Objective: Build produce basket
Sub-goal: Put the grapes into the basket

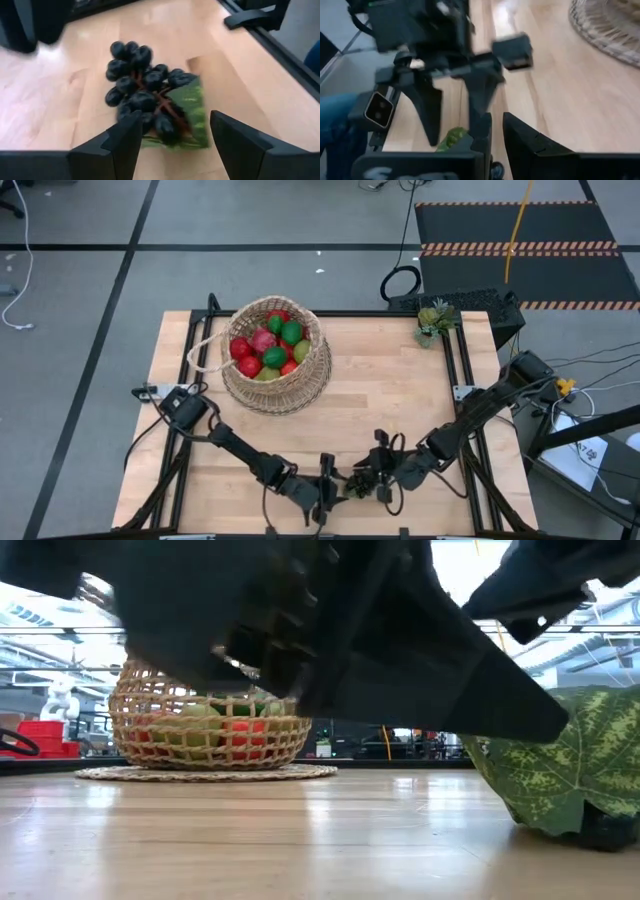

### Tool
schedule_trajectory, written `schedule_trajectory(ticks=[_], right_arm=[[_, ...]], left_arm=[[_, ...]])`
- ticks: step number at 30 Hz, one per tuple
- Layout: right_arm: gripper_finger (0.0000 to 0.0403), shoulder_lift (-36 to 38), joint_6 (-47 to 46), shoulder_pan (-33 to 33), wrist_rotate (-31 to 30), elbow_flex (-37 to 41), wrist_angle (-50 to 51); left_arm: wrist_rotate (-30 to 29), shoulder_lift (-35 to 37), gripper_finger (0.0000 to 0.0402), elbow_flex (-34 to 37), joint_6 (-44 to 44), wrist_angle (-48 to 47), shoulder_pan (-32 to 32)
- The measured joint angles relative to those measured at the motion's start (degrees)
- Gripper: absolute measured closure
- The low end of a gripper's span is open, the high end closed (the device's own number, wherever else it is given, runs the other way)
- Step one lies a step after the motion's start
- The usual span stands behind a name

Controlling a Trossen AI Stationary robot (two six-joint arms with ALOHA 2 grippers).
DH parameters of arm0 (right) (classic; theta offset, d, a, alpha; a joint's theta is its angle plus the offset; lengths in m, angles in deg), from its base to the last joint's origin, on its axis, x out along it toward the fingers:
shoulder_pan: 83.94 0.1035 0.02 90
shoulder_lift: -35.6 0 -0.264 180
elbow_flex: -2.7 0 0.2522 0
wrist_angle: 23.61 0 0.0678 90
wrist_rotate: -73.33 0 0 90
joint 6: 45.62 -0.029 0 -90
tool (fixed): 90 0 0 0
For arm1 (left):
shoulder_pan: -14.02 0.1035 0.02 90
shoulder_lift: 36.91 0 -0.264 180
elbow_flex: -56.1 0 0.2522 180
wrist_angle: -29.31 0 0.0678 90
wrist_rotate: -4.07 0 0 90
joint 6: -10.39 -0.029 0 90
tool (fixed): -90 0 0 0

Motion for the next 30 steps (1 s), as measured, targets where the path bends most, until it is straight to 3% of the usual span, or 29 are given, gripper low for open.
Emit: schedule_trajectory(ticks=[9, 22, 25, 30], right_arm=[[0.0363, 1.47, 0.36, 2.17, -2.96, -0.04, 1.31], [0.0363, 1.47, -0.13, 2.15, -2.96, -0.04, 1.28], [0.0363, 1.47, -0.13, 2.15, -2.96, -0.04, 1.26], [0.0363, 1.47, -0.13, 2.15, -2.96, -0.04, 1.26]], left_arm=[[8.03, 0.0, 0.0167, 0.0, -3.81, -0.4, 0.69], [10.14, 0.0, 0.0169, 0.0, -6.24, -0.88, 2.87], [10.65, 0.0, 0.0186, 0.0, -6.17, -0.86, 3.41], [13.13, 0.02, 0.0253, 0.0, -6.76, -0.9, 3.61]])
